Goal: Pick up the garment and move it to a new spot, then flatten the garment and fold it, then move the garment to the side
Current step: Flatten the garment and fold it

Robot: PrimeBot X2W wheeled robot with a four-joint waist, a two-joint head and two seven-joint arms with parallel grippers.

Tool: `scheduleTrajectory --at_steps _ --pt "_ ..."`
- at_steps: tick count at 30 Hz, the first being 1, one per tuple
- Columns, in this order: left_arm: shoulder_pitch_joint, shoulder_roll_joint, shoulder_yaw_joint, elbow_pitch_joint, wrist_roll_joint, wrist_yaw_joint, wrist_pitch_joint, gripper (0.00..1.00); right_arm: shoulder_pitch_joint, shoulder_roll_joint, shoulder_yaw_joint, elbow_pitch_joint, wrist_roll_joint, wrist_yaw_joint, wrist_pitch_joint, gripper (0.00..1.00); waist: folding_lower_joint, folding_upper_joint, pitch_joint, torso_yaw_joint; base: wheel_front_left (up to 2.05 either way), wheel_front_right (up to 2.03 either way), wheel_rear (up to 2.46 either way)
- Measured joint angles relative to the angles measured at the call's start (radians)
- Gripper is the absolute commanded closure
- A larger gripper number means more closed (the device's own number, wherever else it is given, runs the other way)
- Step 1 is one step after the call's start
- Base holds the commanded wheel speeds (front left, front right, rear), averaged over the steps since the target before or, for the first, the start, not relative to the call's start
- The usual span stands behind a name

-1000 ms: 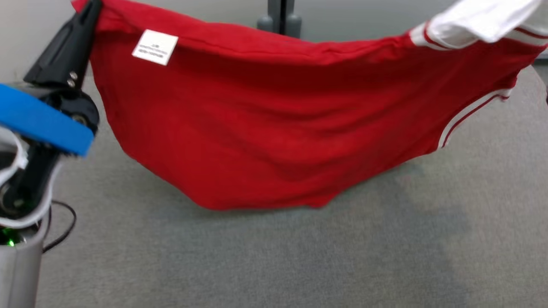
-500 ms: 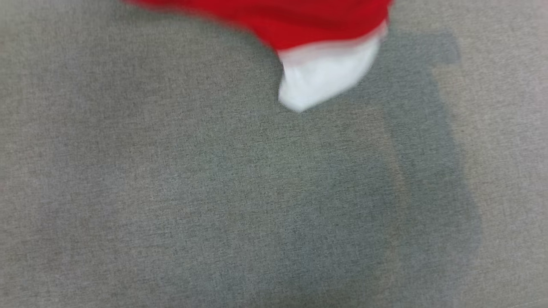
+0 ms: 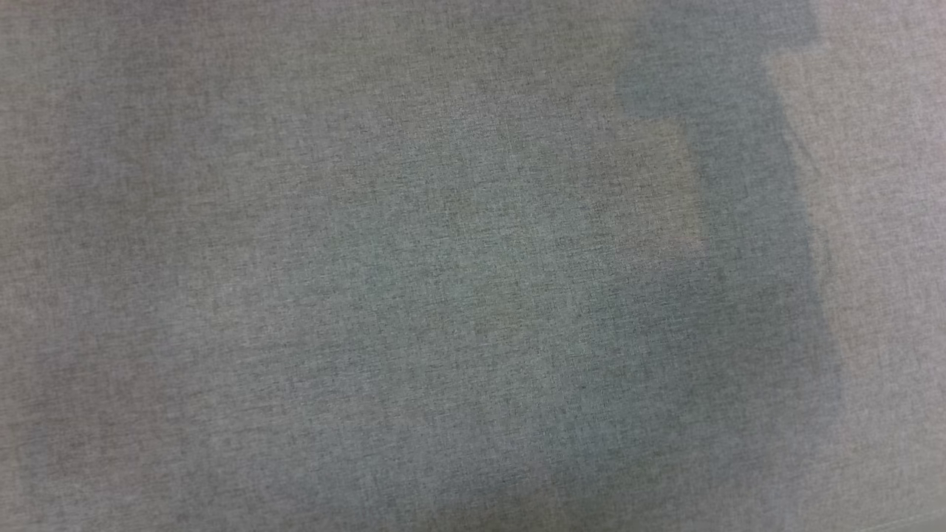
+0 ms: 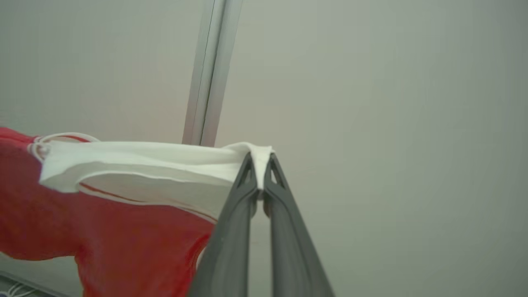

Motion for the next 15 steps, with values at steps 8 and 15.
scheduleTrajectory --at_steps 8,15 --pt "0.432 -0.111 -0.086 0.166 -0.036 -0.019 -0.046 1.00 0.446 -0.017 0.101 0.036 0.211 0.000 0.179 1.00 -0.0001 0.0000 -0.069 0.038 0.00 0.00 0.00" --pt "0.775 -0.195 -0.101 0.149 -0.107 -0.001 -0.066 1.00 0.880 -0.025 -0.013 -0.178 0.289 0.000 0.484 1.00 -0.0007 0.0000 -0.198 0.085 0.00 0.00 0.00"
